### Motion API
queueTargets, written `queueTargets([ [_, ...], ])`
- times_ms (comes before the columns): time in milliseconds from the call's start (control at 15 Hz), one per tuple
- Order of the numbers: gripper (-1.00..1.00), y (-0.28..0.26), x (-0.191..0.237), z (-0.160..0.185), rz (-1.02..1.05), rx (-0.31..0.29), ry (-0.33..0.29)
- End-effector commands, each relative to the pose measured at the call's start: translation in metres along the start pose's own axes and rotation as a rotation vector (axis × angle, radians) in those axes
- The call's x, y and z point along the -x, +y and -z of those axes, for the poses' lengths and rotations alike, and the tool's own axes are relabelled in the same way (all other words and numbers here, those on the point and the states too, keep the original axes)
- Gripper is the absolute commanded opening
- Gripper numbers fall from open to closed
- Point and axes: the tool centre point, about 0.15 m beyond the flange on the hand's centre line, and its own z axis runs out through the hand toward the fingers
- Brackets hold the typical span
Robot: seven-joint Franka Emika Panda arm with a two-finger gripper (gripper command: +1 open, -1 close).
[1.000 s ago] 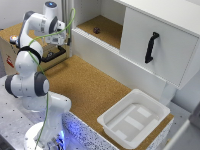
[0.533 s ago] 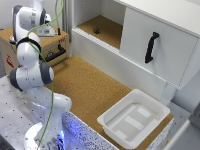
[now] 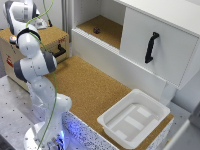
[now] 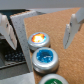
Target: Push down the red button to turn off the red light
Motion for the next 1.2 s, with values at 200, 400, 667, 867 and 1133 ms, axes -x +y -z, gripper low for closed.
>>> queueTargets([
  [200, 1.0, -0.029, -0.071, -0.031, 0.171, 0.122, -0.113],
  [400, 1.0, -0.017, -0.081, -0.053, 0.2, 0.121, -0.17],
  [667, -1.0, -0.017, -0.091, -0.056, 0.202, 0.063, -0.174],
  [867, -1.0, -0.011, -0.095, -0.061, 0.184, 0.064, -0.183],
  [1133, -1.0, -0.004, -0.104, -0.061, 0.158, 0.064, -0.166],
])
